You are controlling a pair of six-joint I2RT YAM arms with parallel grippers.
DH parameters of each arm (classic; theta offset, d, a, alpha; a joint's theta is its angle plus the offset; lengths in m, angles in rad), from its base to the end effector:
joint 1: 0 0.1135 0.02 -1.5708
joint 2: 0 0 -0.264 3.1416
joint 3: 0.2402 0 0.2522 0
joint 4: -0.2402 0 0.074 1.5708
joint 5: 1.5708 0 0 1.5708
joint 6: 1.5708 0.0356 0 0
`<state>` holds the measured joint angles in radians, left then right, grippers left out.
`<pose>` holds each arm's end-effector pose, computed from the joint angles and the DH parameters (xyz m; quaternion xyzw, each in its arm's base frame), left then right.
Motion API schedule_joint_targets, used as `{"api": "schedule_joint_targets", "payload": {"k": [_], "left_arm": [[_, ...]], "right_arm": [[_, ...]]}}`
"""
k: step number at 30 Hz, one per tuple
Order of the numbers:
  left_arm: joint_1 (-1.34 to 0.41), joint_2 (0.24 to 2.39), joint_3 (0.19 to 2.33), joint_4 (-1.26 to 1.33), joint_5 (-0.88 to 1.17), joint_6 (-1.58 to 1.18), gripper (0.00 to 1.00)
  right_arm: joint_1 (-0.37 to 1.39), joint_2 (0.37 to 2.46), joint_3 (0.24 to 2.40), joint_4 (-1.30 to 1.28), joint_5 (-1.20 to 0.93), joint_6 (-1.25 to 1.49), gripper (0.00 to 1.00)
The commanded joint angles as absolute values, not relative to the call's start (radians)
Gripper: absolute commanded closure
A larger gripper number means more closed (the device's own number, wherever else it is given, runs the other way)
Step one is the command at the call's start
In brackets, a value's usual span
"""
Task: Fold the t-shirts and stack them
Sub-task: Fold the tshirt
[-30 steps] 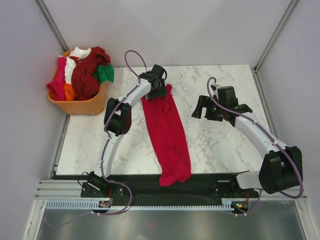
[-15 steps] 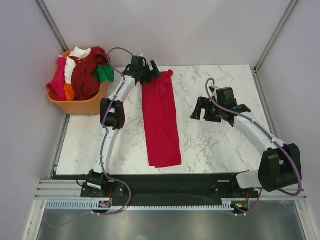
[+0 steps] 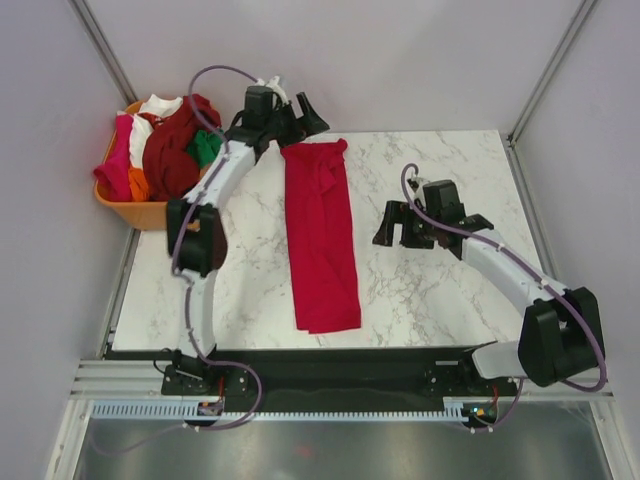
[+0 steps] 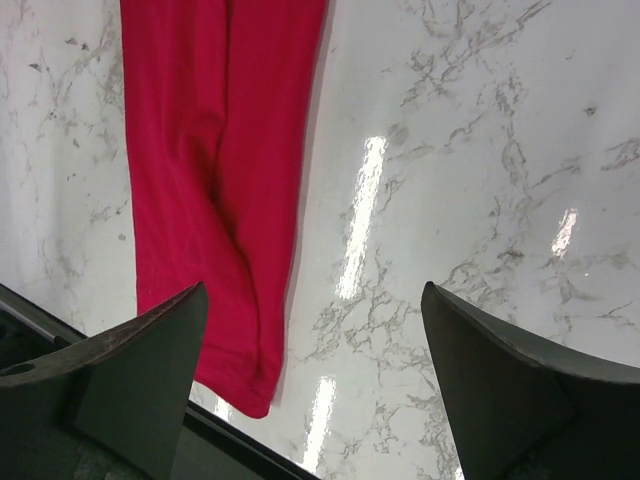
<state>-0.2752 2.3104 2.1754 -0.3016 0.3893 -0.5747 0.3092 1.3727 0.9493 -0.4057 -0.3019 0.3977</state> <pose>0.5214 -0.1613 0.2898 -0.0207 0.8338 -0.3659 0.4129 0.2721 0.0980 0.2468 -0.0137 0.9229 0.2555 0.2876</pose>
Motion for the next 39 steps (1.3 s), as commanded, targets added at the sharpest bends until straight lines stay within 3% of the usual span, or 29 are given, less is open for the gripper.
{"api": "schedule_joint_targets", "payload": {"k": [1, 6, 8, 9, 10, 16, 21, 28, 39], "left_arm": [[-0.275, 1.949, 1.895, -0.248, 0.322, -0.615, 0.00], [-0.366, 1.592, 1.453, -0.290, 0.282, -0.634, 0.00], [-0.453, 1.534, 1.300, -0.290, 0.282, -0.634, 0.00], [-0.484, 1.504, 1.248, -0.421, 0.193, -0.617, 0.01], [-0.549, 1.450, 1.142, -0.437, 0.076, -0.646, 0.09], [-0.698, 1.289, 0.772, -0.437, 0.002, -0.767, 0.13], [-0.745, 1.215, 0.635, -0.436, 0.003, -0.787, 0.14], [-0.775, 1.172, 0.603, -0.436, 0.003, -0.787, 0.14], [-0.847, 1.341, 0.629, -0.436, 0.003, -0.787, 0.14]], "right_arm": [[0.337, 1.304, 0.922, -0.380, -0.307, 0.417, 0.05], [0.406, 1.221, 0.786, -0.362, -0.318, 0.504, 0.11], [0.435, 1.201, 0.749, -0.353, -0.321, 0.525, 0.12], [0.461, 1.197, 0.712, -0.350, -0.322, 0.549, 0.13], [0.477, 1.187, 0.692, -0.336, -0.325, 0.561, 0.15], [0.578, 1.121, 0.543, -0.253, -0.345, 0.669, 0.26], [0.633, 1.146, 0.486, -0.177, -0.336, 0.710, 0.32], [0.683, 1.232, 0.479, -0.123, -0.308, 0.723, 0.32], [0.687, 1.266, 0.472, -0.100, -0.299, 0.713, 0.33]]}}
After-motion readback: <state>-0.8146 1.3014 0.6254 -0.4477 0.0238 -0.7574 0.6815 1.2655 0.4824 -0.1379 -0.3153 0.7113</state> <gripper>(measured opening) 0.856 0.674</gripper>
